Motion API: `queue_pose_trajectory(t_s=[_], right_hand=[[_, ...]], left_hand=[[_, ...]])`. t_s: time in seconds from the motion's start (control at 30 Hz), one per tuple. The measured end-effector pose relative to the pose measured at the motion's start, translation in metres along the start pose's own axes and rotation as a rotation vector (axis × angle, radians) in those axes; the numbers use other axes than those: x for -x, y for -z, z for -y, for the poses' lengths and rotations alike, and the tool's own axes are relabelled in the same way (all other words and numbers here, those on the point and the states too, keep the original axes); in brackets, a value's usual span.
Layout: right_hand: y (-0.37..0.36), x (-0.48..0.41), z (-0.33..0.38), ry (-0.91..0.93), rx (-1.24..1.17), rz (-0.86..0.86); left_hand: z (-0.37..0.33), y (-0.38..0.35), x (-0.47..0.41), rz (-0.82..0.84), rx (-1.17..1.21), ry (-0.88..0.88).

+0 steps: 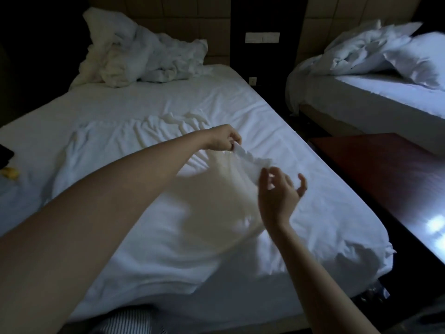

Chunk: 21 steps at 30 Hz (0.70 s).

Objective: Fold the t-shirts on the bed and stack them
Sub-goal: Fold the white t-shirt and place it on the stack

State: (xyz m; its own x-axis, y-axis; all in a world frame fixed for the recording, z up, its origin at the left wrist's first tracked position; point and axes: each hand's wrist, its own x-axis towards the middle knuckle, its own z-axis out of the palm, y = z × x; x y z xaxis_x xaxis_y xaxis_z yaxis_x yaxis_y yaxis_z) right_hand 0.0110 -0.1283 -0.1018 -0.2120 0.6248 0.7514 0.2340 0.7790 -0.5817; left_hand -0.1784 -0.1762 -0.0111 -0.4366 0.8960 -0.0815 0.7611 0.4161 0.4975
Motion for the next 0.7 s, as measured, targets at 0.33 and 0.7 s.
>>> queue_pose_trajectory(t_s=[0.33,0.7], right_hand=[[-0.002,0.04,0.097,0.659,0.205,0.837],[0.034,0.067,0.018,0.31,0.078,1.11]], left_hand=[[0.07,0.03,0.092,0.072,-0.706,0.102],[0.084,-0.102,0.131,-0.226,-0.507,0.045]])
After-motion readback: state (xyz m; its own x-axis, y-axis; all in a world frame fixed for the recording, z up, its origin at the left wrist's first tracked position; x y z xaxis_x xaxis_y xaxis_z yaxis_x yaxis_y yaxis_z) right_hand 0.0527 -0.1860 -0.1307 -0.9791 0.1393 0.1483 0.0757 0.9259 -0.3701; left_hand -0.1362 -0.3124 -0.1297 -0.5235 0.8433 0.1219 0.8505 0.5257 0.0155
